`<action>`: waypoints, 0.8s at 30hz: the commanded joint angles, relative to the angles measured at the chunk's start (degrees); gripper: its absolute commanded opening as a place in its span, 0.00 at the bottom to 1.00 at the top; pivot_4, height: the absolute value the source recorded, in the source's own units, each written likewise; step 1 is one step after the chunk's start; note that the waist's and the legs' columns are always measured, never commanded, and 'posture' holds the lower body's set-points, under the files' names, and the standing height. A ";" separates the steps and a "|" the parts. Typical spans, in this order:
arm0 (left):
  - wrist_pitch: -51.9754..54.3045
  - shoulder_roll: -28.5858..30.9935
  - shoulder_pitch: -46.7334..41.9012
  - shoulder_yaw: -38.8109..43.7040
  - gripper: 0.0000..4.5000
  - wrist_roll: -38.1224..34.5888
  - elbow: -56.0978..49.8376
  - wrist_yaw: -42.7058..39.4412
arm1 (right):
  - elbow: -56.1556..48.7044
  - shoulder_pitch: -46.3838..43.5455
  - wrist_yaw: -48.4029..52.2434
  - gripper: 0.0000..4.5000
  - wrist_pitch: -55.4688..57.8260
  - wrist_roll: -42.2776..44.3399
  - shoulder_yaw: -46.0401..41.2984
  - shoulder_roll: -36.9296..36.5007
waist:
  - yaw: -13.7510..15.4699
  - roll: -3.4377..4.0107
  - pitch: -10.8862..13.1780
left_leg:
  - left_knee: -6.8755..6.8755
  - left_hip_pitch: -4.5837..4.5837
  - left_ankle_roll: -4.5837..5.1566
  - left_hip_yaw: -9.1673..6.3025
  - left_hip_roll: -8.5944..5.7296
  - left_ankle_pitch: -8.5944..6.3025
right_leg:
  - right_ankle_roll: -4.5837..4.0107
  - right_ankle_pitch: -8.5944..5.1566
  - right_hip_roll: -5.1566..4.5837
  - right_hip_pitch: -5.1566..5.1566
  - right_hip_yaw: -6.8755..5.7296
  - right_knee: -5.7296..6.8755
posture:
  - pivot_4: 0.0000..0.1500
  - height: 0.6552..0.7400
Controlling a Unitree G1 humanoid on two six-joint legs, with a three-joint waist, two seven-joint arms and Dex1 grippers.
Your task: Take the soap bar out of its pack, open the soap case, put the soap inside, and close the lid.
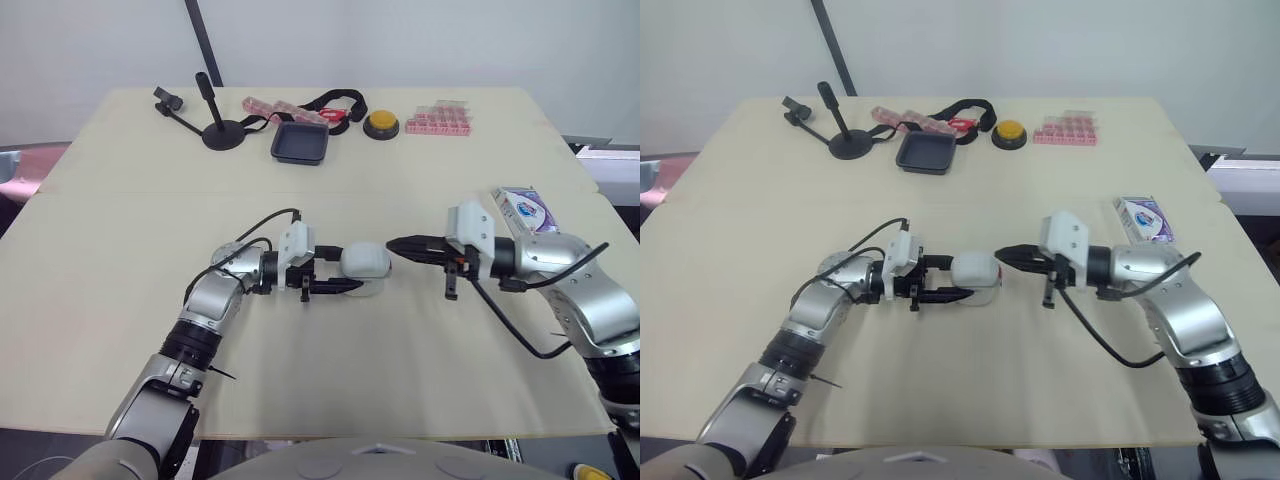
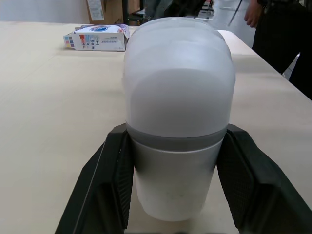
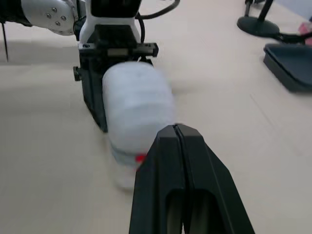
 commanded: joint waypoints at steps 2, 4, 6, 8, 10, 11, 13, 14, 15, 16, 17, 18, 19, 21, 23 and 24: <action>6.87 2.33 -0.57 1.54 0.43 -3.23 -3.44 -0.58 | -2.30 4.41 5.63 0.00 -7.01 3.90 -6.88 -1.19 | 0.12 -0.02 0.01 | -0.06 0.00 -0.01 -0.02 0.02 -0.01 | 0.00 0.00 0.02 0.00 -0.04 -0.02 | 1.00 1.00; 11.61 3.08 -0.84 1.95 0.43 -5.25 -5.34 -0.25 | -3.50 6.99 6.97 0.06 -8.61 4.61 -7.61 -1.04 | 0.18 -0.02 0.02 | -0.11 -0.02 -0.02 -0.04 0.02 -0.02 | 0.00 0.00 0.03 -0.03 -0.09 -0.05 | 1.00 1.00; 18.47 4.19 -0.95 2.44 0.43 -8.18 -8.23 0.56 | -4.52 9.58 8.08 0.16 -11.07 4.36 -6.87 -0.11 | 0.32 -0.03 0.03 | -0.13 -0.05 -0.02 -0.04 0.01 -0.02 | 0.00 0.00 0.03 -0.04 -0.08 -0.11 | 1.00 1.00; 25.77 5.19 -1.08 3.12 0.43 -11.26 -10.82 1.68 | -4.78 11.45 8.56 0.31 -13.15 3.35 -5.74 0.77 | 0.39 -0.03 0.04 | -0.13 -0.06 -0.02 -0.05 0.02 -0.02 | 0.00 0.00 0.01 -0.05 -0.11 -0.14 | 1.00 1.00; 32.16 6.09 -1.23 3.71 0.43 -13.75 -12.53 2.91 | -4.60 12.97 8.89 0.48 -15.22 2.39 -4.41 1.94 | 0.42 -0.03 0.04 | -0.13 -0.09 -0.02 -0.03 0.00 -0.02 | 0.00 0.00 -0.02 -0.10 -0.13 -0.14 | 1.00 1.00; 36.41 6.68 -1.40 4.03 0.43 -15.19 -13.19 3.72 | -4.54 13.44 9.00 0.53 -16.35 2.07 -3.83 2.61 | 0.41 -0.03 0.04 | -0.13 -0.09 -0.02 -0.04 0.00 -0.02 | 0.00 0.00 -0.02 -0.10 -0.13 -0.14 | 1.00 1.00; 42.86 7.62 -1.63 4.45 0.43 -17.34 -14.19 5.00 | -4.45 13.93 8.98 0.67 -17.63 1.88 -3.01 3.39 | 0.39 -0.02 0.05 | -0.14 -0.08 -0.03 -0.04 -0.01 -0.02 | 0.00 0.00 -0.02 -0.10 -0.12 -0.16 | 1.00 1.00; 45.53 8.20 -1.66 4.42 0.43 -18.07 -14.49 5.55 | -4.19 14.05 8.91 0.75 -18.38 1.63 -2.63 3.87 | 0.37 -0.02 0.05 | -0.15 -0.08 -0.04 -0.03 -0.01 -0.02 | 0.00 0.00 -0.02 -0.10 -0.12 -0.17 | 1.00 1.00; 49.67 8.83 -1.80 4.36 0.43 -19.33 -14.64 6.22 | -3.80 14.19 8.88 0.82 -18.96 1.39 -2.26 4.18 | 0.36 -0.03 0.05 | -0.21 -0.09 -0.04 -0.03 -0.02 -0.02 | 0.00 0.00 -0.02 -0.10 -0.11 -0.27 | 1.00 1.00; 52.85 9.46 -1.91 4.09 0.43 -20.17 -14.75 6.63 | -3.35 14.29 8.88 0.89 -19.59 1.09 -1.96 4.42 | 0.40 -0.02 0.05 | -0.22 -0.10 -0.04 -0.03 -0.03 -0.02 | 0.00 0.00 -0.01 -0.10 -0.11 -0.30 | 1.00 1.00; 54.53 9.77 -1.87 3.98 0.43 -20.63 -14.92 6.89 | -2.88 14.36 8.88 0.97 -20.30 0.73 -1.72 4.59 | 0.43 -0.02 0.05 | -0.23 -0.10 -0.04 -0.03 -0.04 -0.02 | 0.00 0.00 -0.01 -0.09 -0.13 -0.31 | 1.00 1.00; 56.98 10.01 -2.00 3.89 0.43 -21.28 -14.77 7.44 | -2.38 14.28 8.84 0.99 -20.60 0.51 -1.53 4.63 | 0.50 -0.03 0.05 | -0.24 -0.10 -0.04 -0.04 -0.04 -0.02 | 0.00 0.00 -0.01 -0.10 -0.17 -0.32 | 1.00 1.00; 58.69 10.27 -2.12 3.68 0.43 -21.66 -14.73 7.86 | -1.98 14.17 8.79 0.99 -20.87 0.36 -1.39 4.65 | 0.55 -0.02 0.05 | -0.28 -0.08 -0.04 -0.04 -0.04 -0.02 | 0.00 0.00 -0.02 -0.10 -0.20 -0.34 | 1.00 1.00; 60.89 10.59 -2.36 3.18 0.43 -21.86 -14.78 8.89 | -1.51 13.72 8.45 0.99 -20.58 0.42 -1.23 4.58 | 0.68 -0.02 0.05 | -0.33 -0.09 -0.04 -0.04 -0.14 -0.02 | 0.00 0.00 -0.02 -0.09 -0.19 -0.38 | 1.00 1.00; 64.81 10.44 -3.14 2.84 0.43 -21.88 -13.80 11.26 | -1.66 12.87 7.75 0.99 -19.59 0.82 -1.09 4.49 | 0.70 -0.02 0.05 | -0.37 -0.10 -0.04 -0.06 -0.28 -0.02 | 0.00 0.00 -0.02 -0.09 -0.17 -0.42 | 1.00 1.00; 67.31 10.27 -3.54 2.97 0.43 -22.53 -13.18 12.03 | -1.90 12.44 7.47 0.99 -18.97 1.05 -0.93 4.41 | 0.67 -0.02 0.05 | -0.38 -0.10 -0.04 -0.06 -0.29 -0.02 | 0.01 0.00 -0.02 -0.07 -0.16 -0.45 | 1.00 1.00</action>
